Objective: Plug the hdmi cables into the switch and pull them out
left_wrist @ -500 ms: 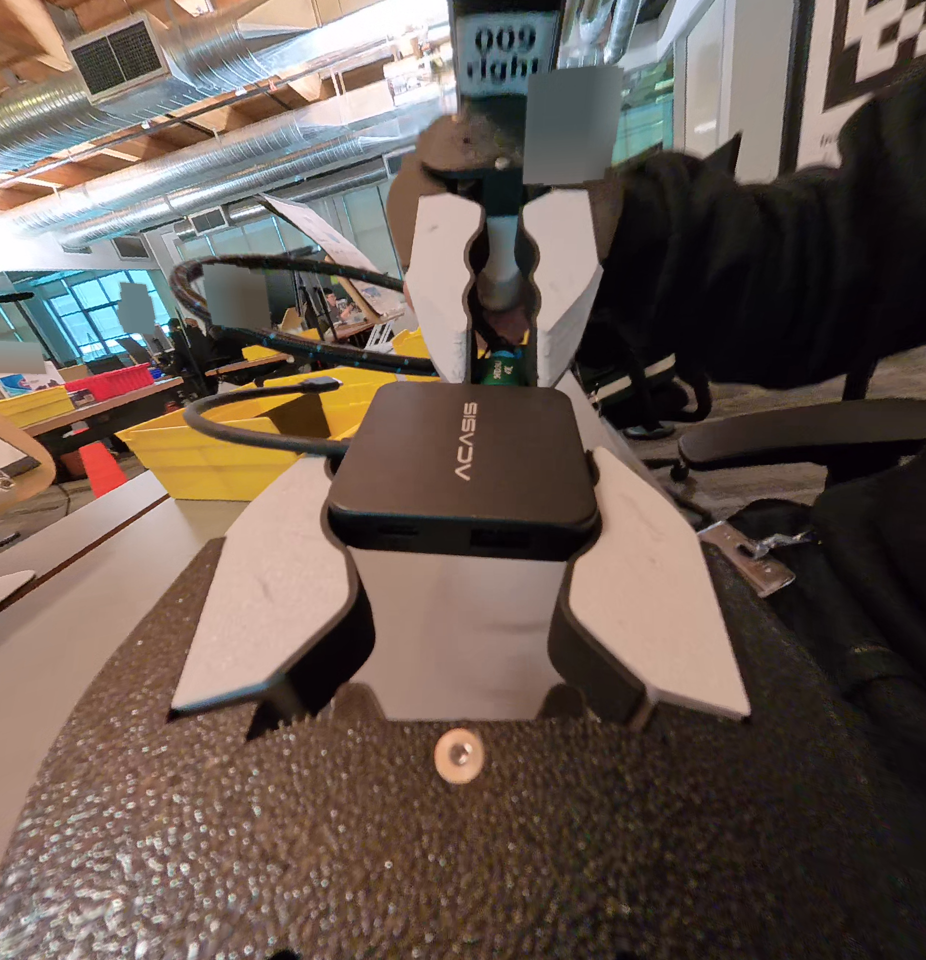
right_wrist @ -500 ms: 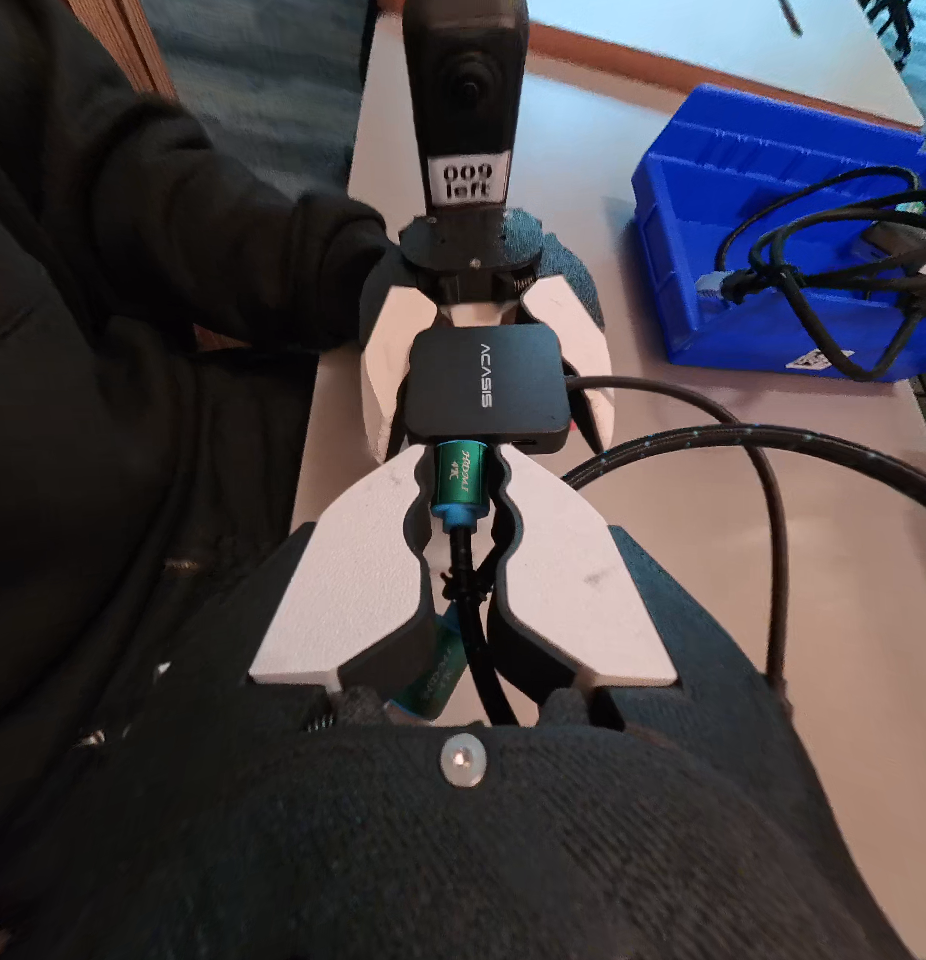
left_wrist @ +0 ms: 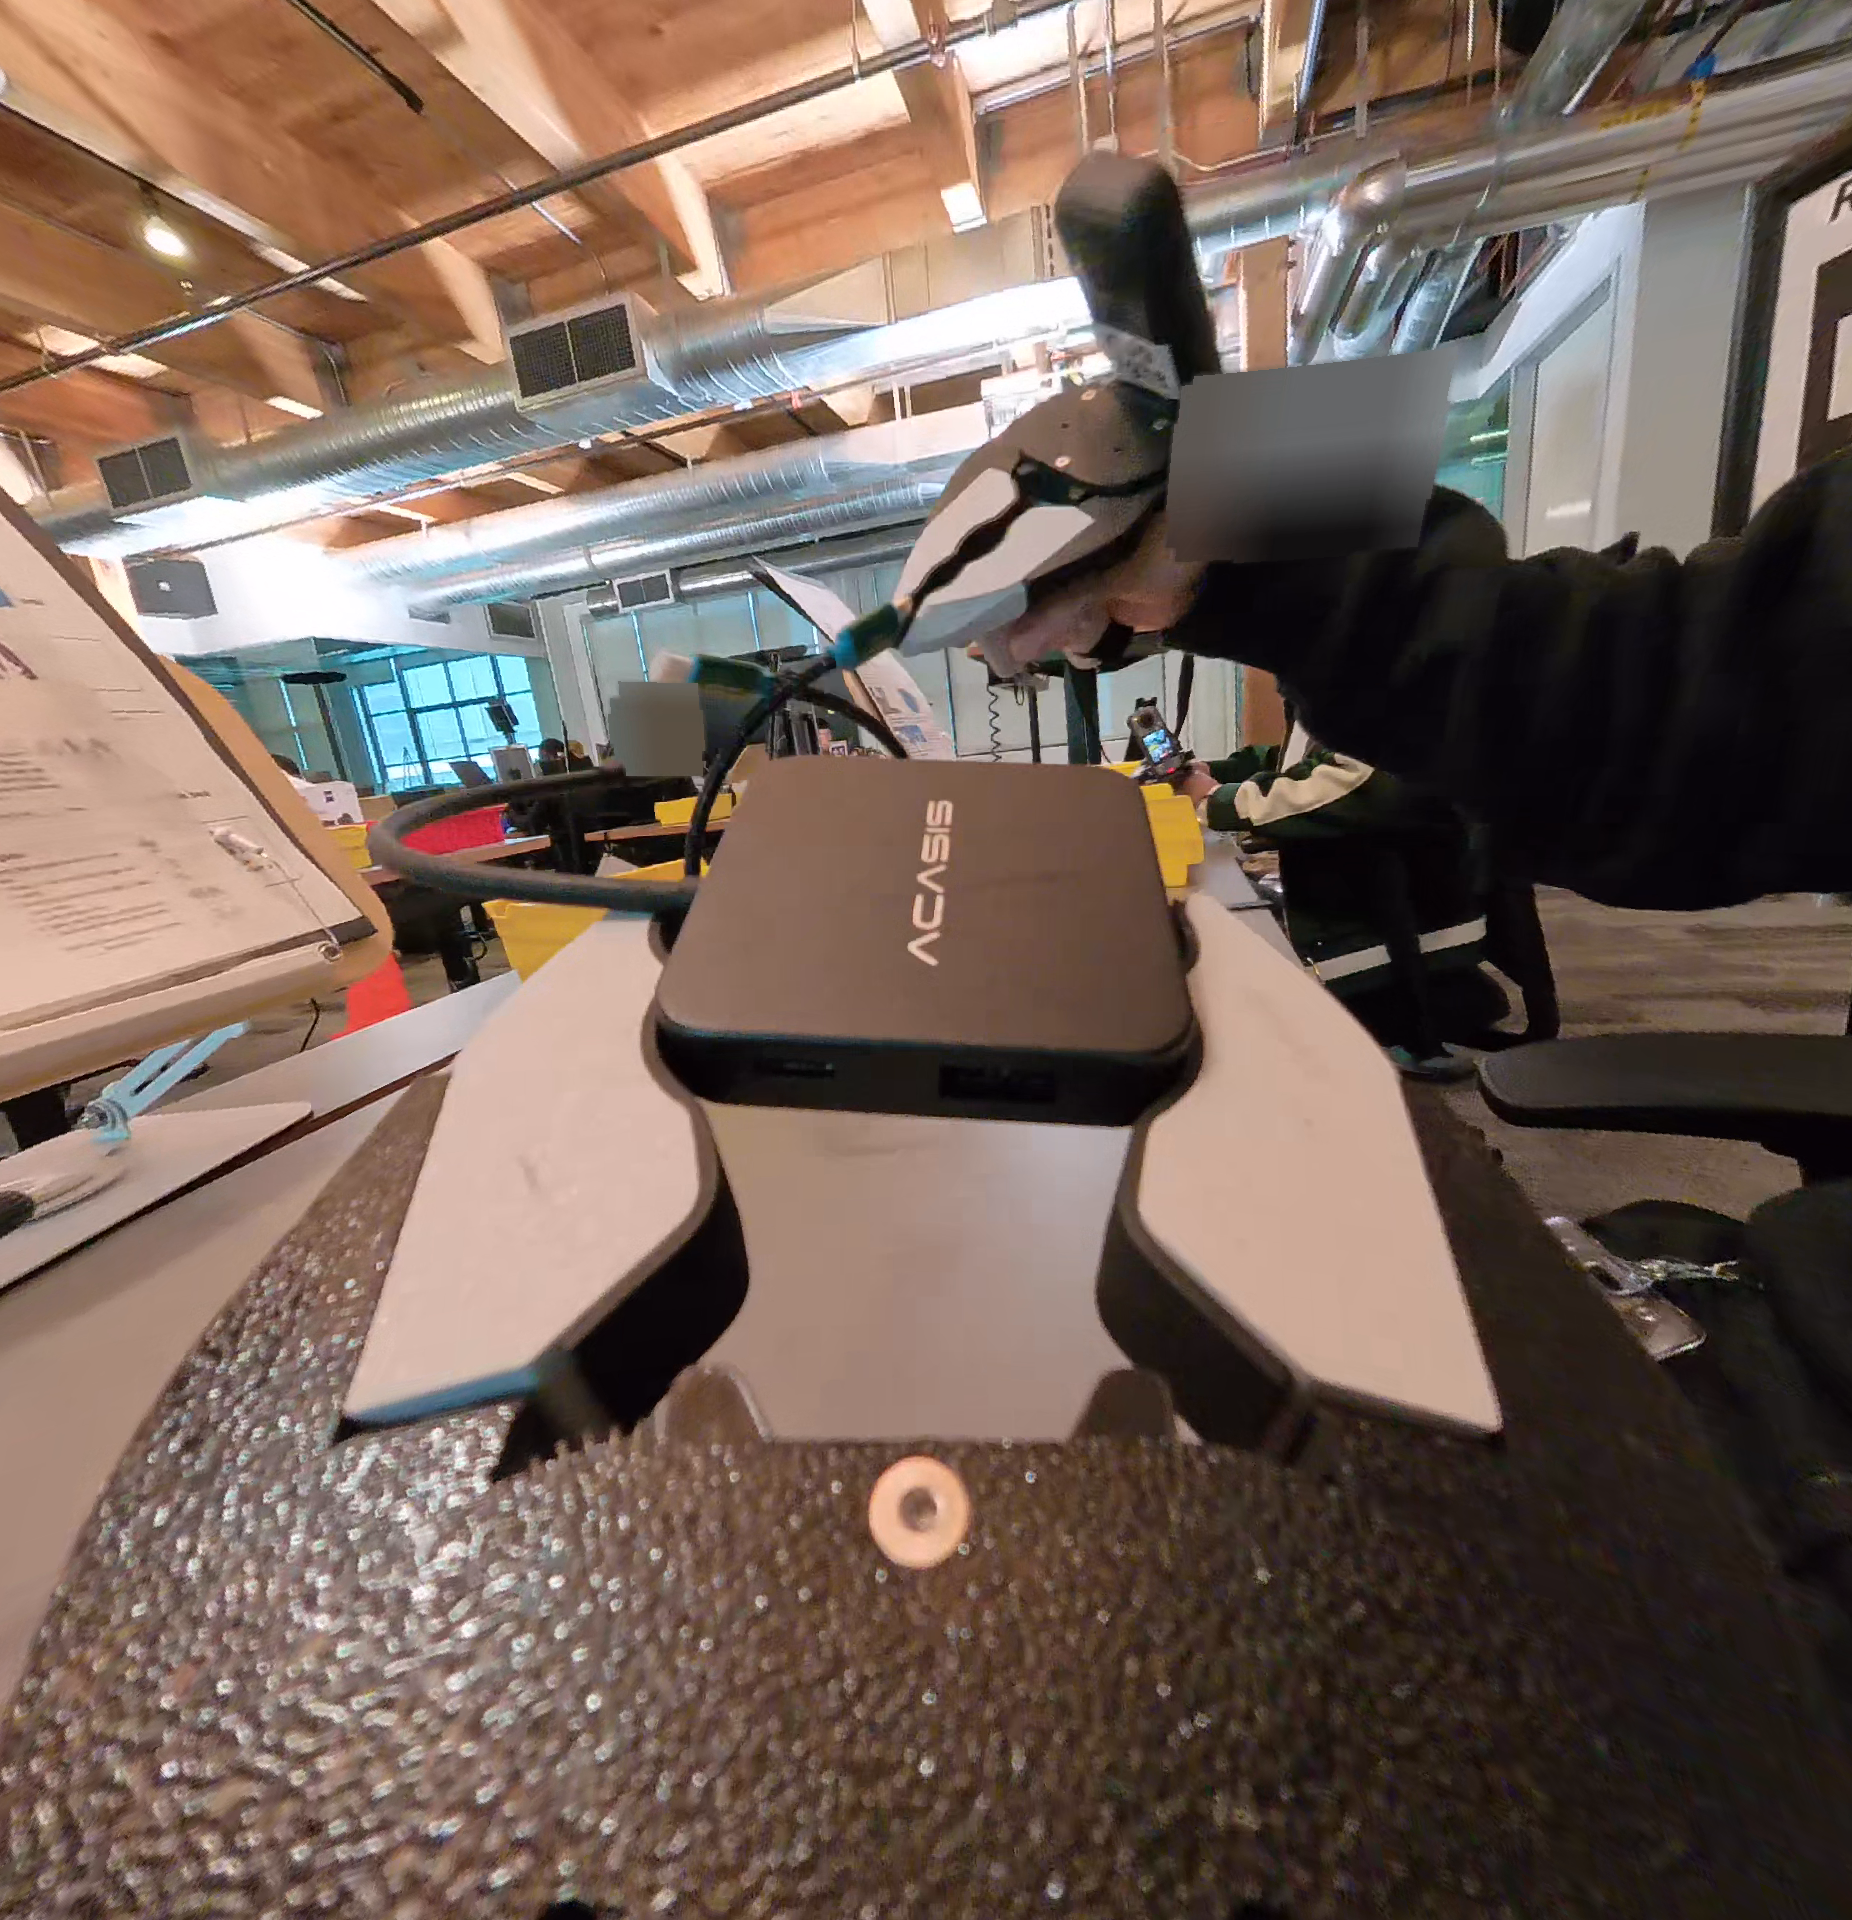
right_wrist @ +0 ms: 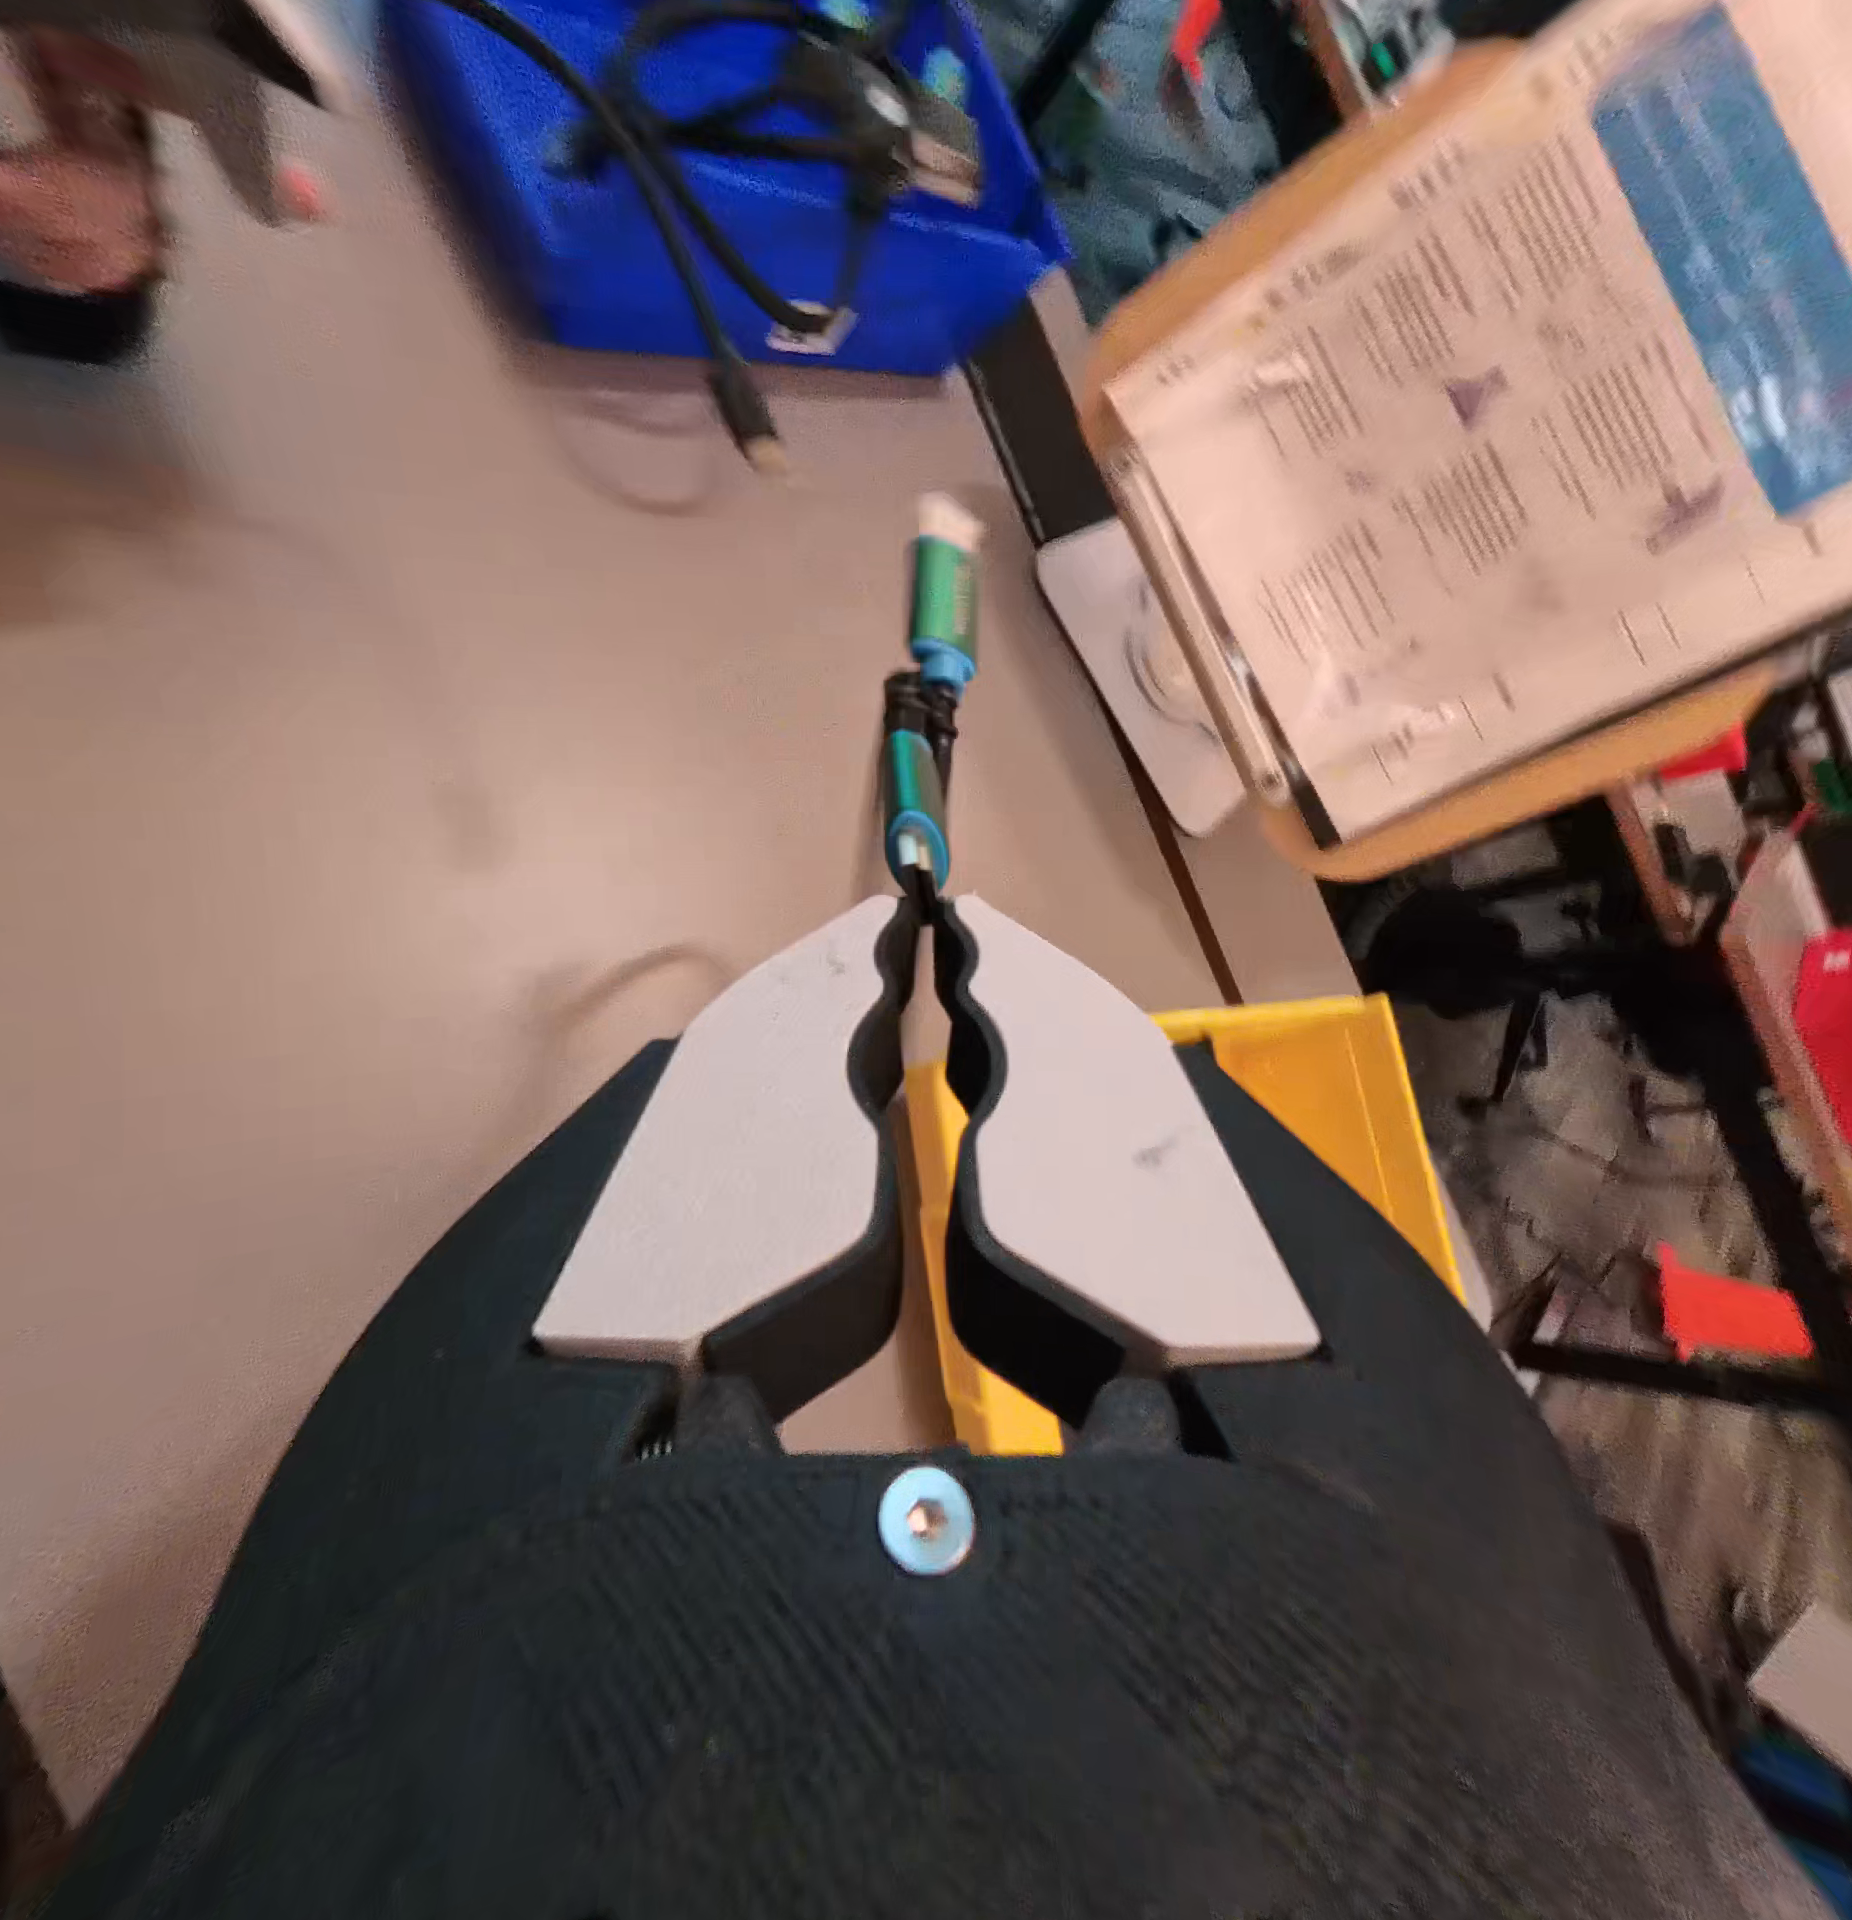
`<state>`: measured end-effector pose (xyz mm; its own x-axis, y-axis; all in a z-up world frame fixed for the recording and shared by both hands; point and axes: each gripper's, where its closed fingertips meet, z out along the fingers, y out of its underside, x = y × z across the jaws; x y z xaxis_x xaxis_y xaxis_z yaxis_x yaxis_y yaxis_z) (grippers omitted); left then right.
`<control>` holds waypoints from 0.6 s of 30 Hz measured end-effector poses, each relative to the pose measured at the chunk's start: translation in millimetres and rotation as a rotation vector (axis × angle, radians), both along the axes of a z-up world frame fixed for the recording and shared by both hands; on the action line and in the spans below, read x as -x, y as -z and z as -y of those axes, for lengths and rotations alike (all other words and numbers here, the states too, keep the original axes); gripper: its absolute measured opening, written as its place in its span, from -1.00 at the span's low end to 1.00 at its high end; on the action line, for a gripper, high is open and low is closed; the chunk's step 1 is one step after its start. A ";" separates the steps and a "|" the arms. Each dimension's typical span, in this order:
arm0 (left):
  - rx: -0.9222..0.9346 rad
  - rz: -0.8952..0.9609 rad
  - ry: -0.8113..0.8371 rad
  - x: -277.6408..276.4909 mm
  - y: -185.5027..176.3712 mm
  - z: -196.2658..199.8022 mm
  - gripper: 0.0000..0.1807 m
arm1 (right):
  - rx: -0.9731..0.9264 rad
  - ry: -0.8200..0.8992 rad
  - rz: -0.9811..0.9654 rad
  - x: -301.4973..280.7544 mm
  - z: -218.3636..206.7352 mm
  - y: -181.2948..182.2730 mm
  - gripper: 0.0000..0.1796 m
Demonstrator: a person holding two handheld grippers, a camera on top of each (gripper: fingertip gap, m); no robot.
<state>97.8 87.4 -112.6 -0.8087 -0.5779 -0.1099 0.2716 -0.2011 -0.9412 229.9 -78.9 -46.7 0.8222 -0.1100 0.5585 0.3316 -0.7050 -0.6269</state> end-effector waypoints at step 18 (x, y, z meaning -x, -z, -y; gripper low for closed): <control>-0.021 -0.015 0.002 -1.9 4.0 2.3 -0.06 | -0.295 0.369 -0.080 -84.3 56.6 -4.1 -0.97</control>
<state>99.7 85.1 -116.6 -0.8116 -0.5738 -0.1098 0.2567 -0.1815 -0.9493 314.2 -135.5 -42.6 0.7375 -0.5468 0.3964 0.0353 -0.5549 -0.8312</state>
